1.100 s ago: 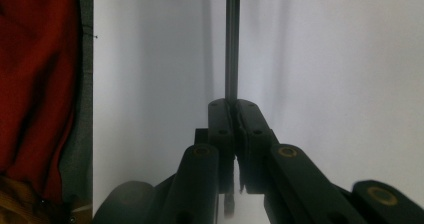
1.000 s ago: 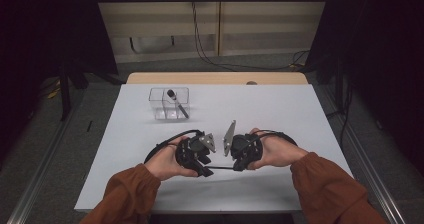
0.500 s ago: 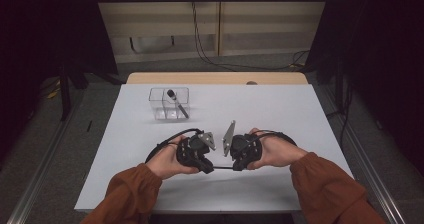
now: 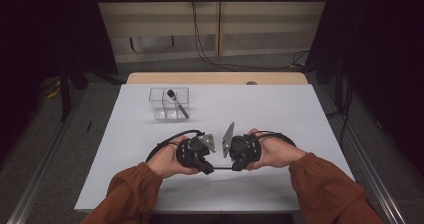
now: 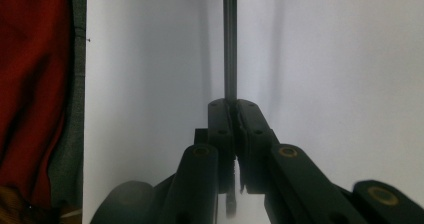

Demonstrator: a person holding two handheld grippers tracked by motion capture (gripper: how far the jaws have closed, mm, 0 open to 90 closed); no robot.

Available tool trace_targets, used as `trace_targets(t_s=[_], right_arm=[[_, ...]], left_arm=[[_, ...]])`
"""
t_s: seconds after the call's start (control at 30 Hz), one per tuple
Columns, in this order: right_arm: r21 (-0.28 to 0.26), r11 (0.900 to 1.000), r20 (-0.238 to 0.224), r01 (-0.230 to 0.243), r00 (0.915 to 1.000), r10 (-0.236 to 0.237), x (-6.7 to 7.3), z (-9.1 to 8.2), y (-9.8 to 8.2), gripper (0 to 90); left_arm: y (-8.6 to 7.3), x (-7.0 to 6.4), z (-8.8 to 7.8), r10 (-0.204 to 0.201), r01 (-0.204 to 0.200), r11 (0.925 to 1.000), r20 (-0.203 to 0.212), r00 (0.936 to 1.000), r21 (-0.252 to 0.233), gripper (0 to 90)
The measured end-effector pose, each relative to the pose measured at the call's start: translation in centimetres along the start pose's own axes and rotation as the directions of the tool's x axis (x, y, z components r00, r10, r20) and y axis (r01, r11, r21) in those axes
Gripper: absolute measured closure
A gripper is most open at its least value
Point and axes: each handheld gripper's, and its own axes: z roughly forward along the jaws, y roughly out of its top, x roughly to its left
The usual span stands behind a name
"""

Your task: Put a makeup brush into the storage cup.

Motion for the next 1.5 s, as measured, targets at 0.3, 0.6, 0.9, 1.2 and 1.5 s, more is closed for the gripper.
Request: trace_targets(t_s=[0.3, 0.6, 0.9, 1.2, 1.5], right_arm=[[-0.03, 1.0, 0.018, -0.004, 0.9998, 0.005, -0.2, -0.2, -0.3, 79.9], [-0.082, 0.996, 0.009, -0.04, 0.9991, 0.04, -0.5, -0.2, -0.9, 70.4], [-0.141, 0.987, 0.021, -0.076, 0.9966, 0.079, -0.7, -1.0, -1.8, 50.0], [-0.171, 0.978, 0.032, -0.12, 0.9914, 0.127, -0.7, -1.1, -2.8, 32.0], [-0.205, 0.968, 0.03, -0.147, 0.9871, 0.157, -0.7, -0.7, -3.9, 18.9]], left_arm=[[-0.1, 0.3, -0.2, -0.025, 0.025, 0.9995, 0.014, 0.9996, -0.017, 85.7], [-0.4, 0.5, -0.4, -0.033, 0.033, 0.9989, -0.007, 0.9994, -0.033, 85.7], [-0.8, 0.5, -1.0, -0.038, 0.037, 0.9981, -0.019, 0.9991, -0.05, 85.7], [-1.6, 0.2, -1.5, -0.038, 0.036, 0.998, -0.041, 0.9984, -0.052, 85.6], [-3.2, 0.5, -1.9, -0.077, 0.073, 0.9945, -0.049, 0.9958, -0.075, 85.6]])
